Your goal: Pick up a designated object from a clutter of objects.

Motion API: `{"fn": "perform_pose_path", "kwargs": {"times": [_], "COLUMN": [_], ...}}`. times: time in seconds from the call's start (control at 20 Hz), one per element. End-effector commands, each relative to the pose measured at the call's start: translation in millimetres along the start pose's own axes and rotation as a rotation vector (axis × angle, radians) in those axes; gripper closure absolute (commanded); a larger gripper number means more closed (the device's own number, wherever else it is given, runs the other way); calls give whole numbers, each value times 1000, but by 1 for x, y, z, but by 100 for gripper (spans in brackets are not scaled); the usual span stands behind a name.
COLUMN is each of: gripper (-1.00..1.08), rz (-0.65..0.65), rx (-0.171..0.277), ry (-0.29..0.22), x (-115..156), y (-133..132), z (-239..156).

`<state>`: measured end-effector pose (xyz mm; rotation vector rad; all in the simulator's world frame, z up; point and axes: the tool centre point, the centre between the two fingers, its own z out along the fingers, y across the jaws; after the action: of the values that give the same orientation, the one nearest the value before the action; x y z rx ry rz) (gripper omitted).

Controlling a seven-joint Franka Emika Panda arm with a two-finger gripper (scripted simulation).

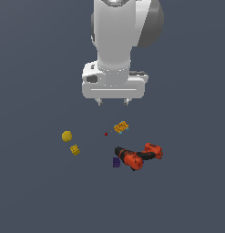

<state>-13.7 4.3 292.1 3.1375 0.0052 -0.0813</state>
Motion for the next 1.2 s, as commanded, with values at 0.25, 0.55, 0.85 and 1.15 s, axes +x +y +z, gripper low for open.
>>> {"fn": "perform_pose_path", "kwargs": {"times": [0.25, 0.55, 0.85, 1.15], "gripper": [-92, -92, -92, -92], "rz": [-15, -41, -14, 64], "rx": [9, 18, 23, 37], "ry": [0, 0, 2, 9], "x": [0, -2, 4, 17], "y": [-4, -12, -1, 32], "z": [-2, -8, 1, 30]}}
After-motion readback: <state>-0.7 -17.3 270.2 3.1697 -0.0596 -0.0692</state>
